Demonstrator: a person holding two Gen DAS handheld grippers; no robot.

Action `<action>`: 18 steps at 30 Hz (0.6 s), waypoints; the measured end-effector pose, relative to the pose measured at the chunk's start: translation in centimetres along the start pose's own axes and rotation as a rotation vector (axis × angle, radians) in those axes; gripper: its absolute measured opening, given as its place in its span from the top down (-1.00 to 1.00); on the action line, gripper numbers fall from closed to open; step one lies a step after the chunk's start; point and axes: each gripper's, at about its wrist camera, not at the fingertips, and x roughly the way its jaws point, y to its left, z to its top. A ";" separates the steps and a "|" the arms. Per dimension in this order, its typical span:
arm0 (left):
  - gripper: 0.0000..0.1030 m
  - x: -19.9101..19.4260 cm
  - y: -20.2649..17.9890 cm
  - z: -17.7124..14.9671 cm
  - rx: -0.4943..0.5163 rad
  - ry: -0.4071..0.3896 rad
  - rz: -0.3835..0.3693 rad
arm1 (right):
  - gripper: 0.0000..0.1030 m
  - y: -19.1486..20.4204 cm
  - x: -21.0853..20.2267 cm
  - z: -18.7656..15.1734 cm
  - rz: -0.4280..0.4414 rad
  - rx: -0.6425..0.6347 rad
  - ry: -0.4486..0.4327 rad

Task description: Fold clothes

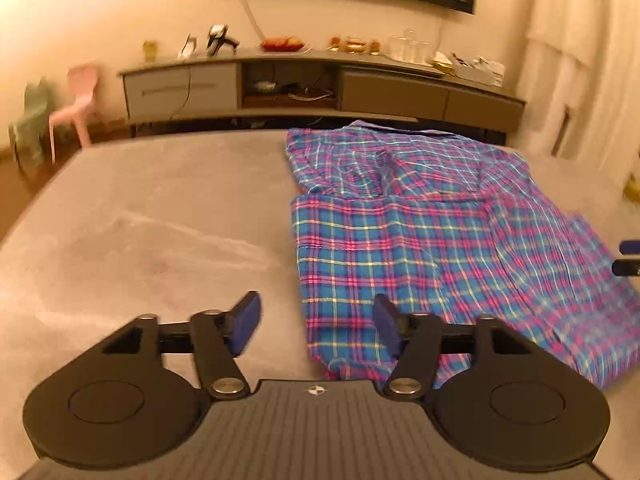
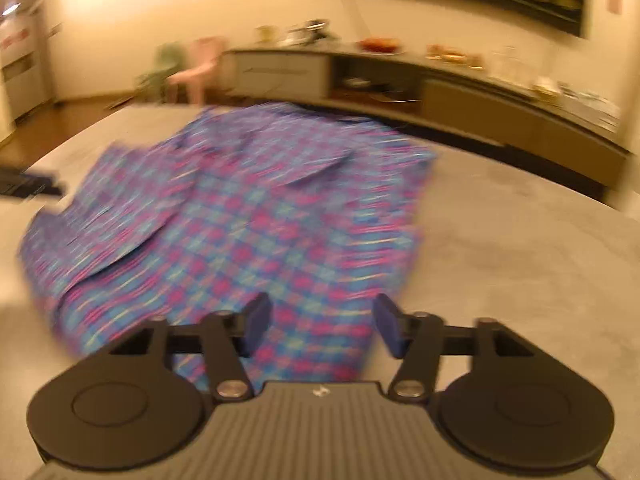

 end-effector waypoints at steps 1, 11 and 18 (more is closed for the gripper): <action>-0.37 1.0 -0.2 0.3 0.001 0.011 -0.019 | -0.31 -0.6 0.4 0.1 -0.027 0.025 -0.003; 0.84 2.5 -0.8 2.1 0.045 -0.021 -0.152 | 0.89 -2.8 3.2 0.0 0.047 0.125 -0.019; 0.95 3.9 6.1 1.7 -0.484 0.000 -0.546 | 0.94 -6.7 3.2 1.1 0.450 0.553 -0.054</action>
